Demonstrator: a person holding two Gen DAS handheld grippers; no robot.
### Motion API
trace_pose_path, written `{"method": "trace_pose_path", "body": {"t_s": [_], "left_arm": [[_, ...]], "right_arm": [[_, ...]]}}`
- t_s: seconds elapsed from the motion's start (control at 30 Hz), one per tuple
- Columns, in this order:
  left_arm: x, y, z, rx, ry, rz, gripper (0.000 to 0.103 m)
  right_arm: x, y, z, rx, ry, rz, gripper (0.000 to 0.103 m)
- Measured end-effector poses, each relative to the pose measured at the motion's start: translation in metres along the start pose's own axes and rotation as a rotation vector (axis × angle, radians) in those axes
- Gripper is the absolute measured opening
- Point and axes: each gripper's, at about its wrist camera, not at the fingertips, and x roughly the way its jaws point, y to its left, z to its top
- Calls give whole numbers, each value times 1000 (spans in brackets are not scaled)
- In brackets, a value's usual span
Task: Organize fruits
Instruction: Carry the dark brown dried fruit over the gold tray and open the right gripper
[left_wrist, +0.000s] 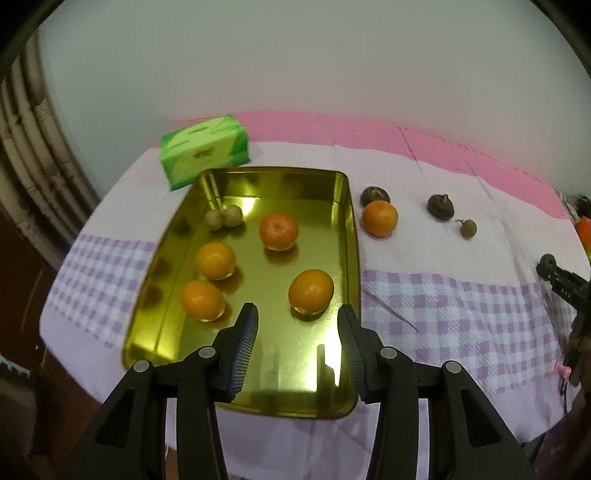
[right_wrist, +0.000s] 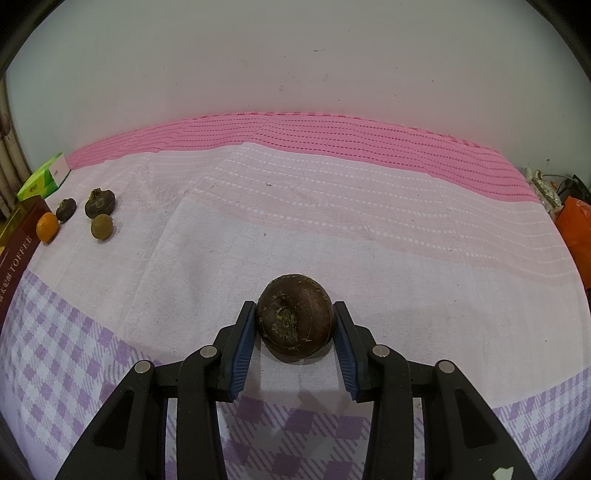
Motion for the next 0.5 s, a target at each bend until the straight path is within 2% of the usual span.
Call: {"method": "trace_pose_path", "body": {"t_s": [0.23, 0.5], "left_arm": [[-28, 6, -5, -30, -3, 79, 46], [-45, 20, -21, -85, 23, 64, 46]], "right_arm": [[-6, 8, -5, -16, 28, 17, 37], [-31, 18, -17, 32, 9, 100, 37]]}}
